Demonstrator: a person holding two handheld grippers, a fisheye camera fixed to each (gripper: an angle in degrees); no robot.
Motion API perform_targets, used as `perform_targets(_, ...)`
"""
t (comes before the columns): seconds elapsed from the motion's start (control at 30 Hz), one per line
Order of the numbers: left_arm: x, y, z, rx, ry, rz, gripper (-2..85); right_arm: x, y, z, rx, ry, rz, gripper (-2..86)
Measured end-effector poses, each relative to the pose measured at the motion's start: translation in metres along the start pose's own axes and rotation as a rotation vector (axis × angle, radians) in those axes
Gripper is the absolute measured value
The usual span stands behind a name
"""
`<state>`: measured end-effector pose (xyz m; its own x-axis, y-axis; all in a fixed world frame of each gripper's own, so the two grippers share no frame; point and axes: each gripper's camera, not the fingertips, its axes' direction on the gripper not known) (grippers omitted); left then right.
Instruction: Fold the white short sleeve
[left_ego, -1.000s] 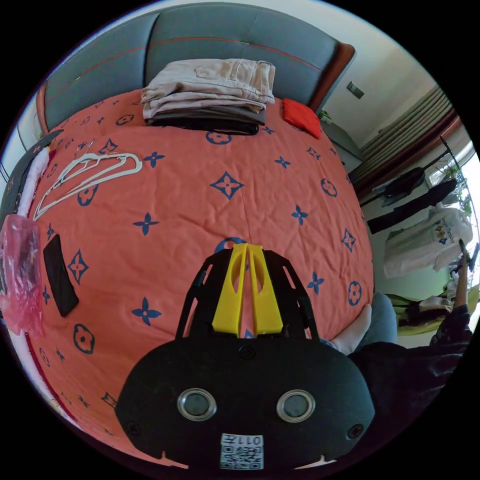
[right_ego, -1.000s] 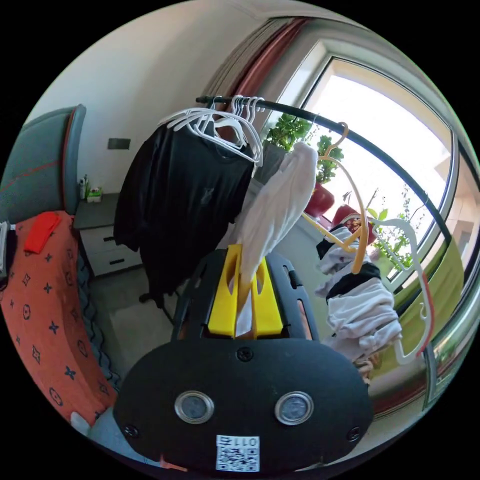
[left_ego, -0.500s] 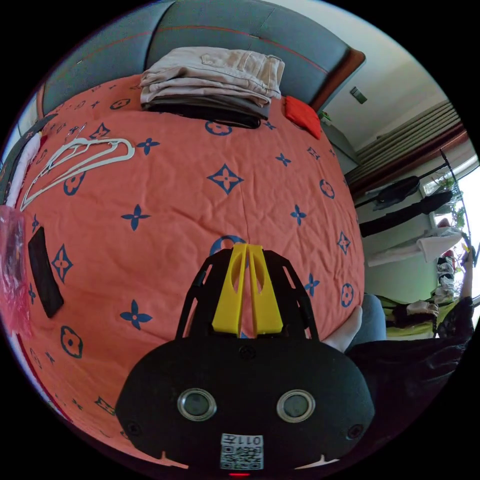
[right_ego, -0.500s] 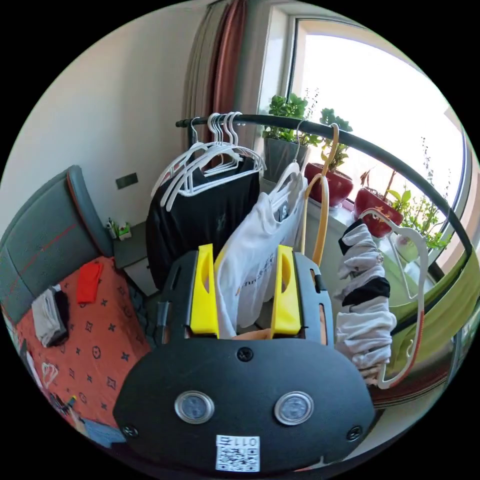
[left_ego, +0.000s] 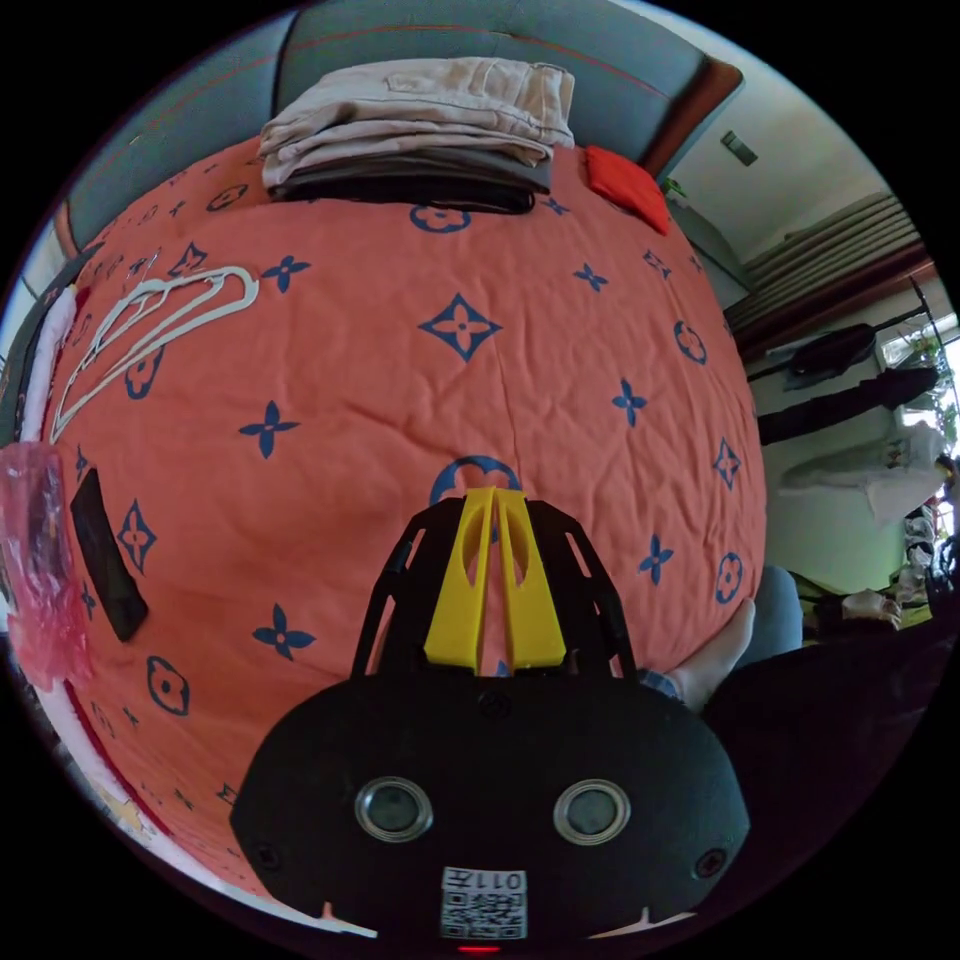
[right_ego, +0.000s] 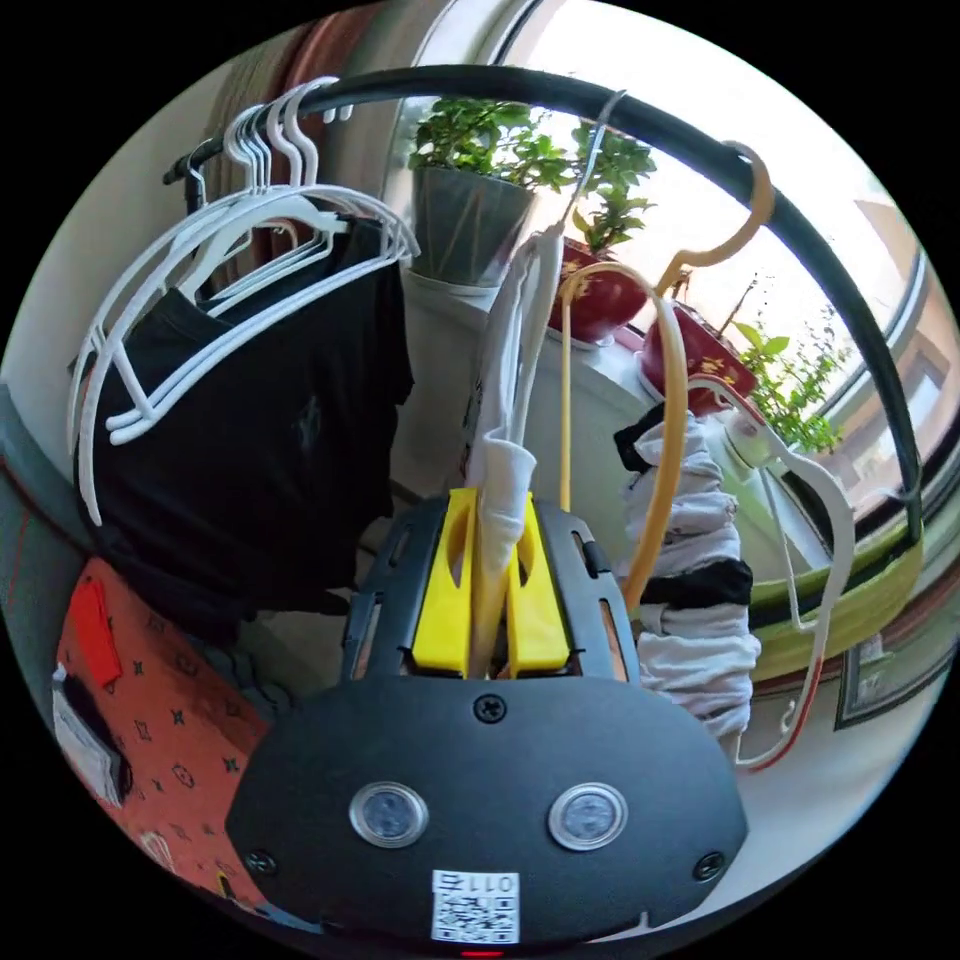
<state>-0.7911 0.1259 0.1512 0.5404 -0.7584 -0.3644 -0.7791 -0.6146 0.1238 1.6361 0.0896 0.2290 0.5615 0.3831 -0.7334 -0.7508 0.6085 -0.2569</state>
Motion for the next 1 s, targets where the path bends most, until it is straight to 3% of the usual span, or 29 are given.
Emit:
perform_targets(0.13, 0.006, -0.007, 0.01, -0.051, -0.049, -0.004, 0.1, -0.01, -0.017, 0.014, -0.143, 0.042, -0.171, 1.8)
perform_targets(0.27, 0.017, -0.01, 0.016, -0.084, -0.099, 0.026, 0.0, 0.012, -0.016, 0.002, -0.148, -0.256, -0.111, 0.1)
perform_targets(0.4, 0.027, -0.006, 0.02, -0.096, -0.137, 0.091, 0.0, 0.009, -0.002, -0.024, -0.173, -0.268, -0.192, -0.2)
perform_targets(0.77, -0.005, 0.02, 0.001, 0.024, -0.017, -0.01, 0.1, 0.007, 0.067, -0.14, -0.039, -0.545, -0.153, -0.2)
perform_targets(1.0, -0.022, 0.036, -0.002, 0.037, 0.075, 0.003, 0.1, -0.057, 0.191, -0.238, 0.019, -0.573, -0.461, -0.2)
